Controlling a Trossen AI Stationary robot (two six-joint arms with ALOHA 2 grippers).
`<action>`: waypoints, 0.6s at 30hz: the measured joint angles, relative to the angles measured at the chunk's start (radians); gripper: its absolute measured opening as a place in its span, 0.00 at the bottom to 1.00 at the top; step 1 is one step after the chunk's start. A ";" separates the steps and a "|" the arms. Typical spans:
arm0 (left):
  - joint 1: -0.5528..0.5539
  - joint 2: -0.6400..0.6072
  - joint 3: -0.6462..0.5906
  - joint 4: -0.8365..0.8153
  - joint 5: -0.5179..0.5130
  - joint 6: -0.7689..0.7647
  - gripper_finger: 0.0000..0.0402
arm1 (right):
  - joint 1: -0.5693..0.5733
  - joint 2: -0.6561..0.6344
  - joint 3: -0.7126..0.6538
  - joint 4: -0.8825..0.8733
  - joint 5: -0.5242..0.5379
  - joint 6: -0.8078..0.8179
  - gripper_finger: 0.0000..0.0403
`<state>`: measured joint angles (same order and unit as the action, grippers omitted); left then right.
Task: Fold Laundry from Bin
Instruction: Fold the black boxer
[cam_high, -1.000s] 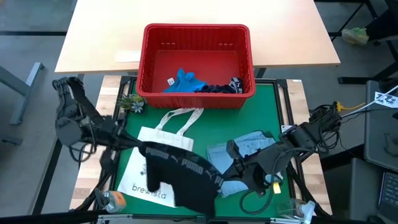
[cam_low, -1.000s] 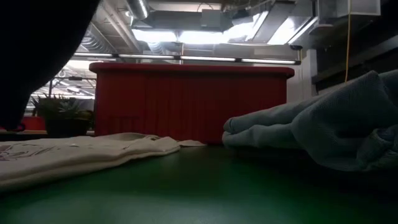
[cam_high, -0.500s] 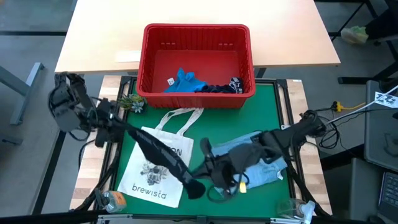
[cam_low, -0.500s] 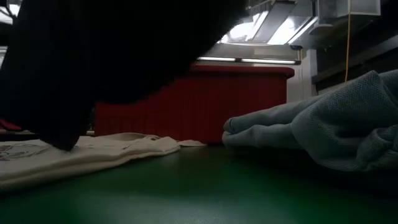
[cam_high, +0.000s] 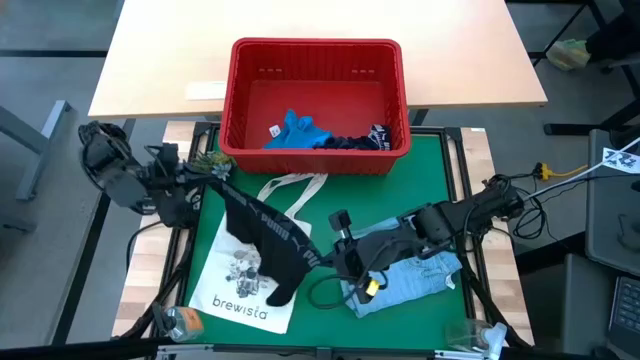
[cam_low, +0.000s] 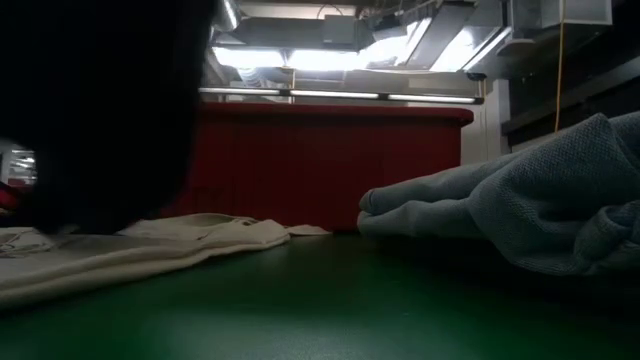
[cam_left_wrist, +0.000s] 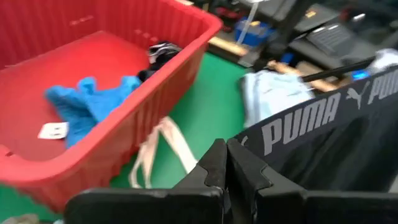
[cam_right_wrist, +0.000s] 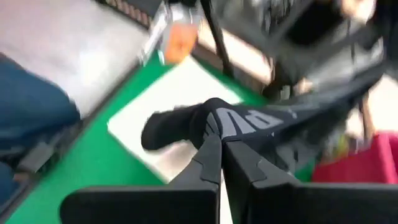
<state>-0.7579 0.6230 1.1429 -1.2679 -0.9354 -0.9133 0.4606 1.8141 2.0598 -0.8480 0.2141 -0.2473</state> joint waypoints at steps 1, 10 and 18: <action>0.015 0.013 -0.012 0.001 -0.006 -0.001 0.00 | 0.000 0.006 0.000 -0.037 0.014 0.032 0.01; 0.089 0.071 0.083 0.023 0.029 0.113 0.00 | -0.003 0.027 0.000 0.131 -0.109 0.062 0.01; 0.120 0.072 0.266 0.021 0.020 0.165 0.00 | -0.006 0.091 0.000 0.370 -0.242 0.031 0.01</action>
<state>-0.6383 0.6949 1.4093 -1.2472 -0.9158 -0.7486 0.4548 1.9056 2.0594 -0.4784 -0.0280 -0.2159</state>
